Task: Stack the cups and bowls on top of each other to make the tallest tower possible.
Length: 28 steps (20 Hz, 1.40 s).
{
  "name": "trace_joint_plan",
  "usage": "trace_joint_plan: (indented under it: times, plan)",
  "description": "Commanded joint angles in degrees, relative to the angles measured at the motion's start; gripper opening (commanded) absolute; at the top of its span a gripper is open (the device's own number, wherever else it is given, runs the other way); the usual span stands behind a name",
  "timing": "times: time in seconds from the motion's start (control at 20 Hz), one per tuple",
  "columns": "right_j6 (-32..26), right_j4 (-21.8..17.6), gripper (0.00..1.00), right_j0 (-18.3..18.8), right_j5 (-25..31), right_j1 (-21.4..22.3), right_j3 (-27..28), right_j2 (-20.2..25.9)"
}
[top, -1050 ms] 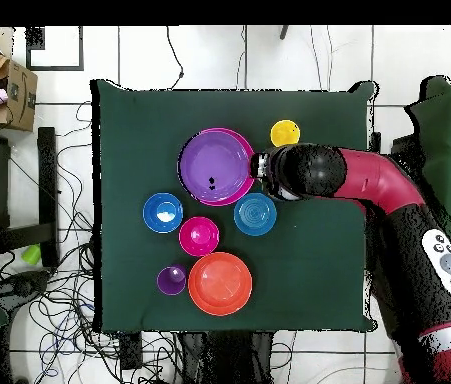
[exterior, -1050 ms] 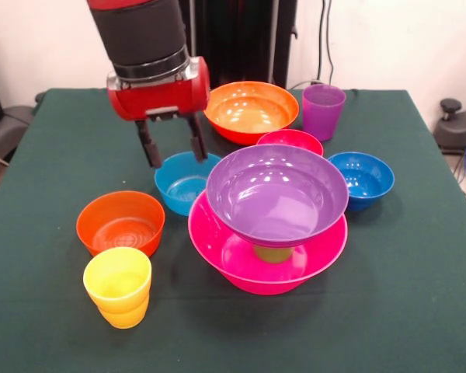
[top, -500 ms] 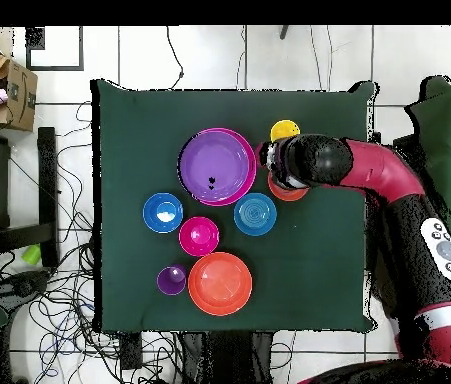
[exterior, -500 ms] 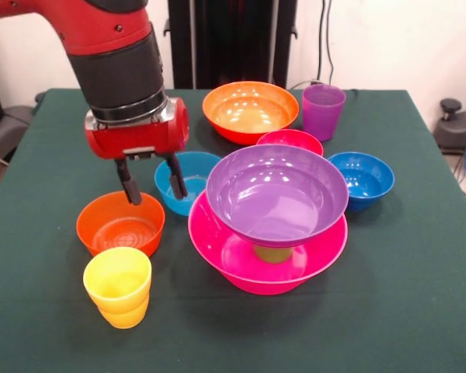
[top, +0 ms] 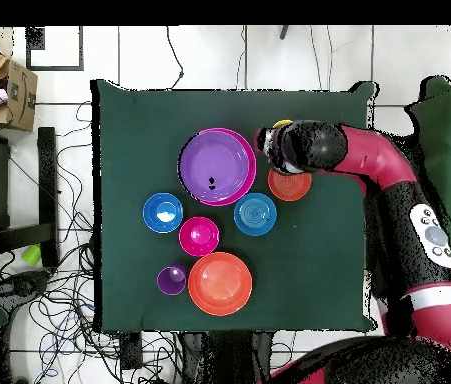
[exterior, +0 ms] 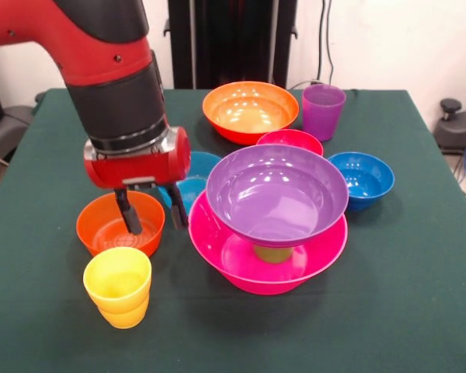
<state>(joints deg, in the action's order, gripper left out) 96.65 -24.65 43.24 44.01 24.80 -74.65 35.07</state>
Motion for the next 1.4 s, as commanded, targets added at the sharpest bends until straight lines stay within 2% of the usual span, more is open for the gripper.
trace_joint_plan:
  times: [0.05, 0.2, 0.45, 0.75, 1.05, 1.3, 1.4]
  plan:
    - [-6.5, -1.8, 1.00, -4.6, 9.9, -4.2, 11.3, -1.7]
    - [-7.9, -1.8, 1.00, -5.8, 12.9, -6.4, 16.8, -1.4]
    - [-13.1, -2.9, 1.00, -8.1, 21.2, -12.0, 30.1, 0.5]
    - [-16.7, -3.8, 1.00, -8.3, 25.7, -14.6, 36.1, 2.0]
    - [-21.1, -5.6, 1.00, -7.7, 26.9, -15.3, 36.2, 1.2]
    - [-21.0, -5.6, 1.00, -6.9, 22.5, -14.3, 30.1, -0.4]
    - [-19.5, -5.8, 1.00, -6.8, 20.2, -13.0, 25.3, -1.6]
